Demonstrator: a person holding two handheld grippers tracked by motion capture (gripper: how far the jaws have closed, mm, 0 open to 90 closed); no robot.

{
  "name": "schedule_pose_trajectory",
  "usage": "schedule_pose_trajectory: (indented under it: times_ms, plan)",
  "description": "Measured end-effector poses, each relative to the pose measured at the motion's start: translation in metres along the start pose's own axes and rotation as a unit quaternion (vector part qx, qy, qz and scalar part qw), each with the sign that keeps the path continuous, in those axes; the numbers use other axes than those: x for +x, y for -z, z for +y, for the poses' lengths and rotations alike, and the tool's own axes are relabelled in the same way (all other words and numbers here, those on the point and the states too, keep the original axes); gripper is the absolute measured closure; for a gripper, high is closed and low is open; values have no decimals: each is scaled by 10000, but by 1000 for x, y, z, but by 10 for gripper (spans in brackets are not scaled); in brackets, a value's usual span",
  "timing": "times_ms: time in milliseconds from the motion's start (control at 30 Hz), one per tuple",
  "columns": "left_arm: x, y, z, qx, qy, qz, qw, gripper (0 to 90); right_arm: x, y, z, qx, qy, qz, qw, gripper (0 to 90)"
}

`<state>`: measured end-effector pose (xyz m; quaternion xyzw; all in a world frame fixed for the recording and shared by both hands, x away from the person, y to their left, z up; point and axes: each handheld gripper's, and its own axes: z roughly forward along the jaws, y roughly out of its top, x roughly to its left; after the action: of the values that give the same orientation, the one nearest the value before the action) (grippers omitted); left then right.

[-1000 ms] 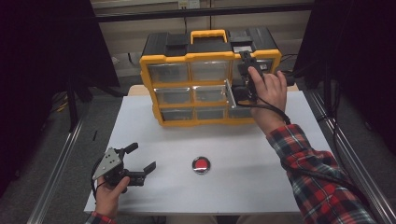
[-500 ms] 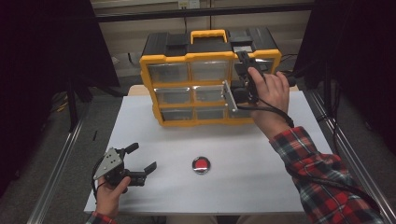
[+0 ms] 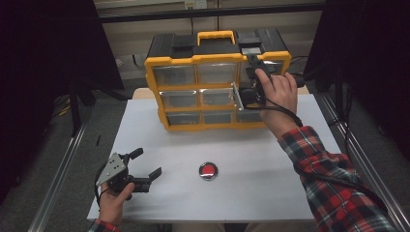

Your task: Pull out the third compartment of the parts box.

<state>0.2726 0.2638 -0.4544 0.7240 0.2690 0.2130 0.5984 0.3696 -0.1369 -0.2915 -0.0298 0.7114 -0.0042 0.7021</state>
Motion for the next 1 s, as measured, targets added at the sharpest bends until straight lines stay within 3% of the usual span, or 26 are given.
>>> schedule_pose_trajectory:
  times_ms: [400,500,633,733,1000]
  plan:
    - [2,1,0,31,-80,-26,10000,20,-2,-6,-5,117,-52,-84,9999,559]
    - [2,1,-1,-12,-15,7,10000,20,2,-3,-6,118,-103,-33,9999,635]
    - [2,1,-1,-7,-21,8,10000,20,1,-2,-7,110,-83,-16,9999,641]
    - [-1,-1,-1,-125,176,-29,9998,20,0,1,-7,103,-10,-1,9999,649]
    - [0,0,0,-61,37,28,10000,20,0,12,-5,78,40,14,10000,670]
